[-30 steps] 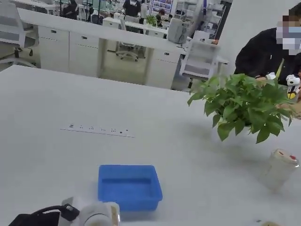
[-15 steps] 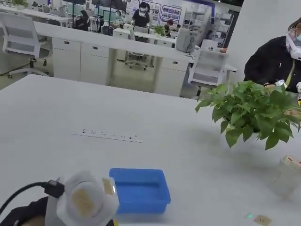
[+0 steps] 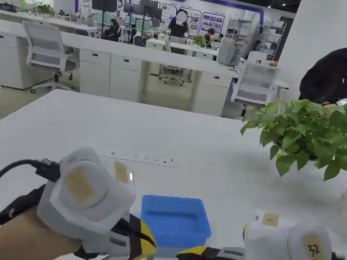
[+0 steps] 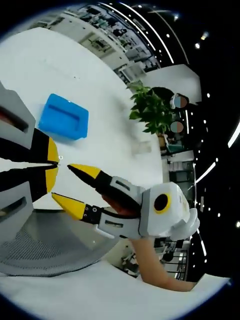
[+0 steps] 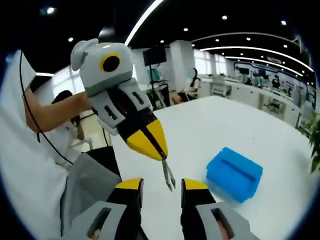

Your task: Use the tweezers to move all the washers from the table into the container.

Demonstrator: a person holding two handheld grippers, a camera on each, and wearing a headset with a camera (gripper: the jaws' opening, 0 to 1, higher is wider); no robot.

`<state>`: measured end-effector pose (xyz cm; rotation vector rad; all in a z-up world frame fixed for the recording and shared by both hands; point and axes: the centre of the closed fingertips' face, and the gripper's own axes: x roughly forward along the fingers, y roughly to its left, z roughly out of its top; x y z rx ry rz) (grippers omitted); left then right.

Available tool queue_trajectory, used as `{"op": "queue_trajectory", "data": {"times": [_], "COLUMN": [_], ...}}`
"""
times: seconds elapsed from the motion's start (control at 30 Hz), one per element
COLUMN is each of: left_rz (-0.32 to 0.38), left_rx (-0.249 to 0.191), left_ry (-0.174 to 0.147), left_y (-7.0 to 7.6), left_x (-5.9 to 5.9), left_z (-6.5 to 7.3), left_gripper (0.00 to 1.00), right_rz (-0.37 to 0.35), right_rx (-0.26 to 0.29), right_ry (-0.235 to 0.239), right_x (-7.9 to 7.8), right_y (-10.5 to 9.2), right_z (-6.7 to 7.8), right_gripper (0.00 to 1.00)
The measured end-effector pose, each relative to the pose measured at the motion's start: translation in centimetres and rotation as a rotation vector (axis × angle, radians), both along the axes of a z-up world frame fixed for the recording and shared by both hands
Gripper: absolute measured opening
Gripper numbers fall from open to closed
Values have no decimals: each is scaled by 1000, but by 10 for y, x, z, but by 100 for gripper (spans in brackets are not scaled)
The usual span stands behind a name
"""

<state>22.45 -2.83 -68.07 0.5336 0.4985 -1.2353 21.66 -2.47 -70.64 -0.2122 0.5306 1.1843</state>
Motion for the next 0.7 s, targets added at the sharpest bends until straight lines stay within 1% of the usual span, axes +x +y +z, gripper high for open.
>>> {"op": "queue_trajectory", "data": {"times": [0.07, 0.1, 0.13, 0.17, 0.2, 0.27, 0.37, 0.47, 0.57, 0.6, 0.63, 0.67, 0.7], "left_rz": [-24, -40, -63, -72, -74, -94, -132, -161, -168, -165, -163, -157, -145], "left_rx": [-15, -20, -22, -23, -22, -20, -34, -57, -59, -62, -63, -67, -72], "left_ry": [1, 6, 1, -8, -7, 8, 26, 38, 31, 40, 36, 26, 8], "left_y": [-2, -2, -3, -3, -3, -3, -5, -6, -5, -5, -4, -4, -4], "left_x": [-4, -7, -10, -11, -11, -14, -21, -26, -26, -27, -27, -28, -27], "left_z": [7, 11, 14, 16, 18, 21, 25, 30, 30, 30, 30, 30, 30], "left_gripper": [0, 0, 0, 0, 0, 0, 0, 0, 0, 0, 0, 0, 0], "right_rz": [30, 50, 78, 112, 118, 154, 186, 217, 242, 242, 250, 251, 252], "right_rx": [4, -1, -2, 2, 3, 1, -13, -16, -9, -9, -9, -12, -18], "right_ry": [-8, -7, -3, 21, 25, 28, 12, 3, 8, 6, -7, -20, -40], "right_x": [1, 2, 0, -4, -4, -6, -9, -11, -15, -15, -16, -16, -15], "right_y": [5, 8, 11, 14, 14, 17, 19, 21, 22, 23, 24, 24, 25], "right_z": [3, 4, 4, 3, 3, 4, 3, 2, 3, 3, 3, 3, 3], "right_gripper": [25, 24, 23, 22, 21, 20, 17, 9, 6, 6, 5, 5, 4]}}
